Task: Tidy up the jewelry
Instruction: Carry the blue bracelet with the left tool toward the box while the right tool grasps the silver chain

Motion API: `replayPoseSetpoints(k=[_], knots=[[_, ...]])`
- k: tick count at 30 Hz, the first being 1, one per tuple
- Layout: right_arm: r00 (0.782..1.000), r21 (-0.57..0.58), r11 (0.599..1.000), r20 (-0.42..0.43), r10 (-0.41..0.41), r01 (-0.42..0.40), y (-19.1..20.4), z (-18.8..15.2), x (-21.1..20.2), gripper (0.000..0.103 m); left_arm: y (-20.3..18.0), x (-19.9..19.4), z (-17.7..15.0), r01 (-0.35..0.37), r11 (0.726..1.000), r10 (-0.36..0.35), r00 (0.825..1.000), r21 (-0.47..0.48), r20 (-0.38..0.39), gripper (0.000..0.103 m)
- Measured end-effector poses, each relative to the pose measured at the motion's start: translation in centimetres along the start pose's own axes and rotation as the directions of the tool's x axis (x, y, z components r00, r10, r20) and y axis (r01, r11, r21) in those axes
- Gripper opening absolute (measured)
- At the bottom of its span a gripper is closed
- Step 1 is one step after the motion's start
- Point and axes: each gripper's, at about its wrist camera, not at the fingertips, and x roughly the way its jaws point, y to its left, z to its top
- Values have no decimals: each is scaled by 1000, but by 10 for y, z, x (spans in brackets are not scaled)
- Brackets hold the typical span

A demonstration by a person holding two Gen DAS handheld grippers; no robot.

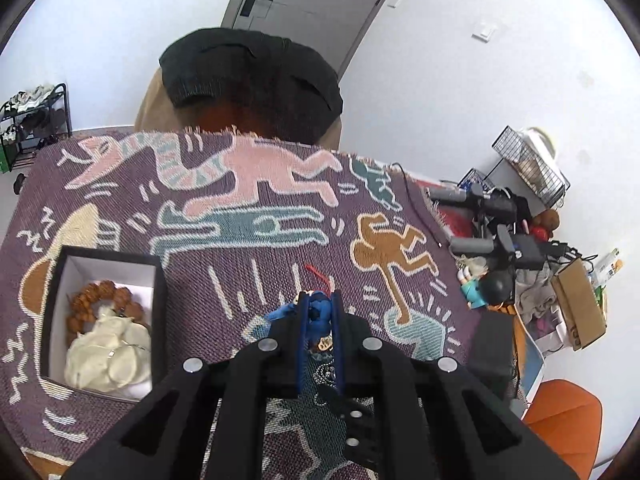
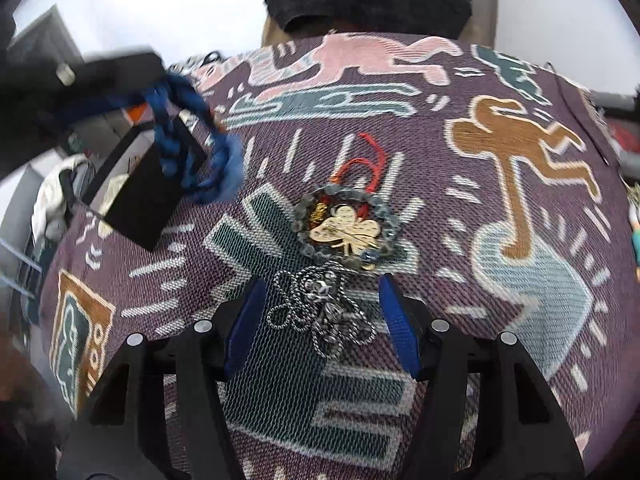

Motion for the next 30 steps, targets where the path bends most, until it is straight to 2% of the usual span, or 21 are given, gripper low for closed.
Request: replayPoseSetpoints(k=[3, 5, 8, 10, 12, 19, 30], knots=[[999, -43, 999, -20, -34, 33, 6, -3, 7, 60, 2, -11, 1, 4, 1000, -4, 1000, 5, 17, 8], [998, -69, 996, -22, -62, 61, 10, -6, 8, 55, 3, -17, 2, 4, 1000, -5, 1000, 8, 26, 8], [996, -87, 993, -22, -87, 85, 12, -8, 7, 38, 9, -22, 2, -1, 1000, 1, 999, -2, 33, 8], [997, -100, 993, -33, -65, 61, 14, -10, 4, 14, 12, -25, 2, -2, 1000, 3, 999, -8, 36, 8], [998, -111, 992, -37, -60, 55, 16, -12, 2, 10, 15, -27, 2, 0, 1000, 0, 999, -14, 36, 8], [1000, -50, 999, 0, -4, 4, 7, -9, -12, 8, 23, -37, 4, -3, 1000, 5, 999, -30, 49, 8], [989, -78, 997, 143, 22, -11, 26, 25, -78, 8, 26, -78, 20, -13, 1000, 16, 993, -25, 116, 8]])
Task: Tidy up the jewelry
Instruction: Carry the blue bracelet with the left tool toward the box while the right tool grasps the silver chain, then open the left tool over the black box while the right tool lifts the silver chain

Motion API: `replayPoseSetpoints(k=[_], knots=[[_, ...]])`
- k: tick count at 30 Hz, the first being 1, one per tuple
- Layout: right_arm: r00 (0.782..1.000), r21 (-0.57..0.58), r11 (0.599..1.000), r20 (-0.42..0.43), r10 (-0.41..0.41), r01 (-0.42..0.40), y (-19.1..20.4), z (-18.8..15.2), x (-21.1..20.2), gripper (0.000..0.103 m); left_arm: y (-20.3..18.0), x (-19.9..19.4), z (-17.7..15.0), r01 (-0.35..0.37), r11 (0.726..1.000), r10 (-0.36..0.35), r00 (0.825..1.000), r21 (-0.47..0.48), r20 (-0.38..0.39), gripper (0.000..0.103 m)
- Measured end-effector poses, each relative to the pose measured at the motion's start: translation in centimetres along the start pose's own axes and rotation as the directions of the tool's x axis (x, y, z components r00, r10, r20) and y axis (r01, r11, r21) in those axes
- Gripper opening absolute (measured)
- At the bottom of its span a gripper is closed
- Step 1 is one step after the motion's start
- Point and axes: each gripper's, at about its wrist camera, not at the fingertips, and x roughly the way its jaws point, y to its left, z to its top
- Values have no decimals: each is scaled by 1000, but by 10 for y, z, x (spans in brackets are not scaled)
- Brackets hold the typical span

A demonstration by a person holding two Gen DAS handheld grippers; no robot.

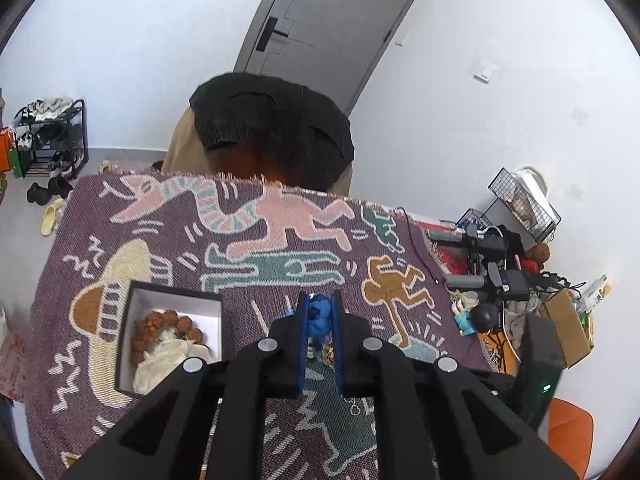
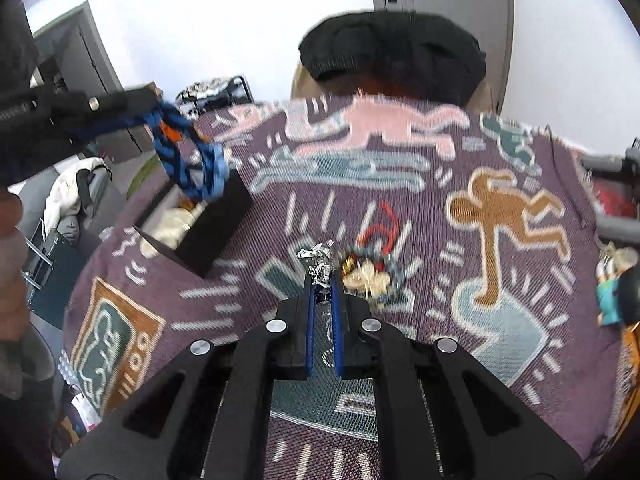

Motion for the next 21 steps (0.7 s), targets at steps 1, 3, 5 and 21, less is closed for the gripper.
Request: replayPoseSetpoints(k=[1, 3, 5, 21], knots=[[1000, -5, 1000, 14, 0, 0, 2, 4, -6, 8, 0, -5, 2, -2, 1000, 2, 1000, 2, 8, 8], [999, -11, 1000, 43, 3, -3, 6, 13, -19, 8, 0, -12, 6, -5, 1000, 5, 1000, 6, 19, 8], [998, -16, 1000, 68, 5, -4, 10, 22, -30, 8, 0, -19, 10, -11, 1000, 10, 1000, 11, 30, 8], [968, -101, 995, 253, 6, 20, 61, 96, -124, 8, 14, -64, 24, -53, 999, 52, 994, 11, 92, 8]])
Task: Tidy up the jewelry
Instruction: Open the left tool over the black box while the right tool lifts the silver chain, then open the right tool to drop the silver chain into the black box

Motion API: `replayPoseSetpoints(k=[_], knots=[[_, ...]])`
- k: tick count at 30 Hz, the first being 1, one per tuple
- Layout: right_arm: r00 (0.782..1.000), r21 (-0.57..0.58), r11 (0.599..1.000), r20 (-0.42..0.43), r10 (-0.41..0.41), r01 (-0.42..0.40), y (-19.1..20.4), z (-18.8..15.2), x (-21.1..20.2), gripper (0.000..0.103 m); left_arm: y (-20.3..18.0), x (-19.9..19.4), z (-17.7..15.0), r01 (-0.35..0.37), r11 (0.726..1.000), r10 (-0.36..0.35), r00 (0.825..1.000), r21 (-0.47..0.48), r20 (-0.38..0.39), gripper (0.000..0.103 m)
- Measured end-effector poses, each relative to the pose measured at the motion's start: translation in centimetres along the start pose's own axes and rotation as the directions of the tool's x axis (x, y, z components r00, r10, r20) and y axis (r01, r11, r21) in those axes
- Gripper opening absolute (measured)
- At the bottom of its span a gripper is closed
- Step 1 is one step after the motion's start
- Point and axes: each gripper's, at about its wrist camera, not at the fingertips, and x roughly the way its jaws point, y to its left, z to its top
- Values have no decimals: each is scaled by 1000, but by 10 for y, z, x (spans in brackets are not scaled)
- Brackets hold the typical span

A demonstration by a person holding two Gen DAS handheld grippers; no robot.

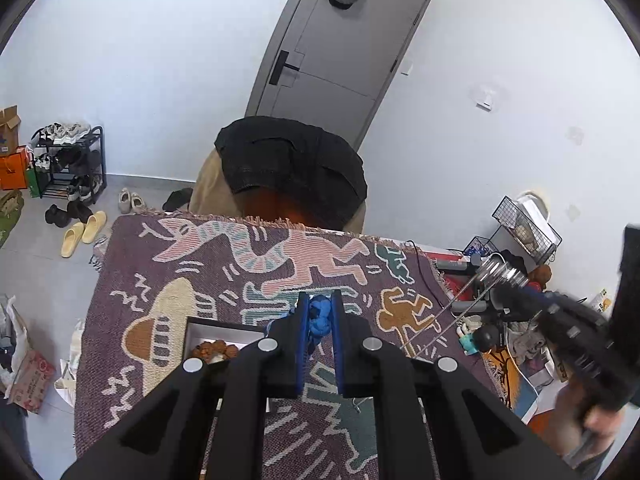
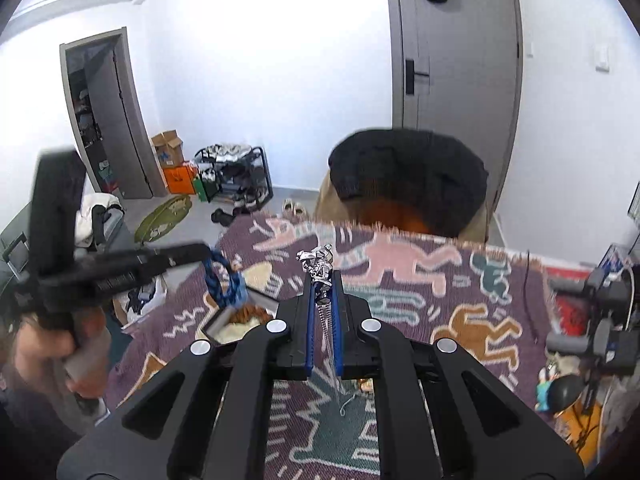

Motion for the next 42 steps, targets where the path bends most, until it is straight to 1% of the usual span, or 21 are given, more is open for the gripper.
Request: replayPoseSetpoints(k=[7, 11, 14, 16, 17, 18, 20, 22, 25, 28, 31, 32, 36, 39, 41, 42], knots=[[998, -10, 1000, 62, -7, 8, 14, 40, -26, 8, 16, 4, -5, -20, 1000, 20, 1000, -22, -12, 8], [996, -19, 1000, 89, -12, 14, 25, 60, -36, 8, 31, 19, -13, -38, 998, 36, 999, -53, -30, 9], [995, -28, 999, 103, -15, 18, 34, 74, -37, 8, 42, 35, -24, -33, 997, 28, 998, -77, -62, 10], [994, -30, 999, 109, -12, 16, 41, 83, -37, 8, 50, 44, -30, -51, 994, 42, 995, -94, -89, 30], [994, -33, 999, 111, -10, 14, 46, 88, -36, 8, 58, 46, -34, -64, 992, 54, 995, -110, -86, 57], [993, -36, 999, 114, -11, 15, 50, 92, -35, 8, 63, 42, -36, -68, 990, 61, 996, -124, -59, 71], [993, -41, 999, 116, -12, 17, 56, 98, -31, 8, 74, 37, -40, -78, 987, 74, 997, -140, -34, 71], [994, -43, 999, 113, -9, 14, 64, 103, -26, 8, 84, 35, -44, -81, 984, 75, 996, -158, -39, 71], [994, -43, 999, 110, -5, 9, 71, 106, -19, 8, 95, 26, -50, -117, 981, 115, 993, -153, -22, 71], [995, -44, 999, 99, 11, -7, 80, 109, -10, 8, 107, 13, -55, -116, 979, 118, 993, -170, 2, 77], [996, -55, 998, 86, 18, -13, 91, 108, 0, 8, 117, 2, -59, -142, 973, 150, 988, -183, 28, 83], [997, -60, 998, 77, 18, -13, 95, 107, 6, 8, 118, 0, -59, -143, 972, 152, 988, -185, 34, 85], [999, -70, 997, 40, 21, -18, 106, 99, 31, 8, 122, -10, -62, -142, 972, 154, 986, -186, 54, 86], [1000, -68, 998, -3, 17, -17, 115, 89, 58, 8, 124, -15, -64, -145, 971, 158, 986, -188, 59, 87], [998, -85, 996, -60, -1, -4, 122, 79, 78, 12, 127, -18, -66, -141, 972, 154, 986, -189, 56, 87], [995, -88, 996, -103, -4, -6, 124, 73, 89, 25, 127, -19, -66, -143, 972, 156, 986, -189, 56, 87]])
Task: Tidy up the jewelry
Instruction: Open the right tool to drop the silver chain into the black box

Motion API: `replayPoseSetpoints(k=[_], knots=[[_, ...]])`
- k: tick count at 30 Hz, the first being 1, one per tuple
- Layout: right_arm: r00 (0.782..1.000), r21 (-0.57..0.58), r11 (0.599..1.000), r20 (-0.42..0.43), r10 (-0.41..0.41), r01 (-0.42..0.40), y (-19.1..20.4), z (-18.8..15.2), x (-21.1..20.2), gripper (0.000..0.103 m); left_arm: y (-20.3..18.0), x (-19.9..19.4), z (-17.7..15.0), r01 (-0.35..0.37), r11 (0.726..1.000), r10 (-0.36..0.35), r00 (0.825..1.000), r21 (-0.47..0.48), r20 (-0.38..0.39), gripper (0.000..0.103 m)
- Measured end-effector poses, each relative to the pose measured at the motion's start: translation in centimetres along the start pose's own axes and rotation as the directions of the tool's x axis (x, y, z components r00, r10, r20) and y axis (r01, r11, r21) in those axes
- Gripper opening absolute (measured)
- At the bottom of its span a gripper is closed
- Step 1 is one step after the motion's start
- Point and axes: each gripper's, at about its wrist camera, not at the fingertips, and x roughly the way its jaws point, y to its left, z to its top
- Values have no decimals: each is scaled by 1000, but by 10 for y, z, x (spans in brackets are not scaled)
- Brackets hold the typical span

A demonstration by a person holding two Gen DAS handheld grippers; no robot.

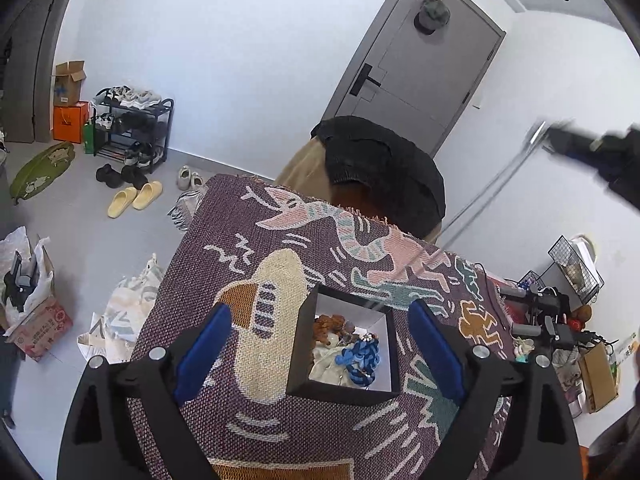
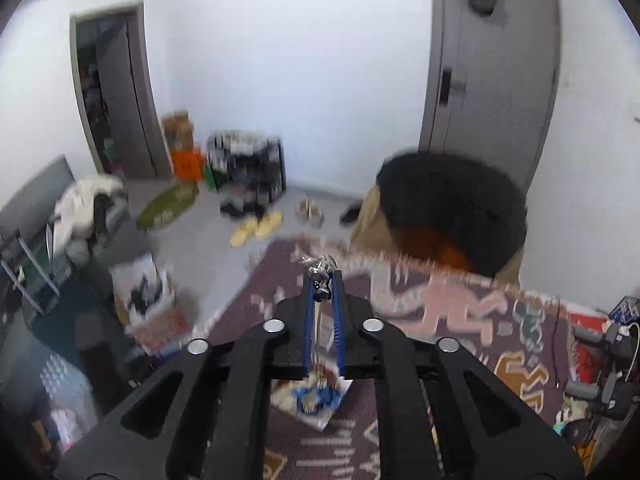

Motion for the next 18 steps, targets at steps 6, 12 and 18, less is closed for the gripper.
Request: replayPoseSetpoints(k=[6, 12, 18], knots=[[1000, 32, 999, 7, 22, -22, -8, -23, 6, 77, 6, -9, -1, -21, 1000, 21, 999, -8, 27, 92], [999, 68, 997, -4, 47, -46, -29, -45, 3, 78, 4, -11, -1, -34, 999, 34, 999, -2, 40, 94], [999, 140, 990, 2, 37, -37, -68, -86, -6, 90, -11, -14, -6, -17, 999, 15, 999, 31, 48, 95]])
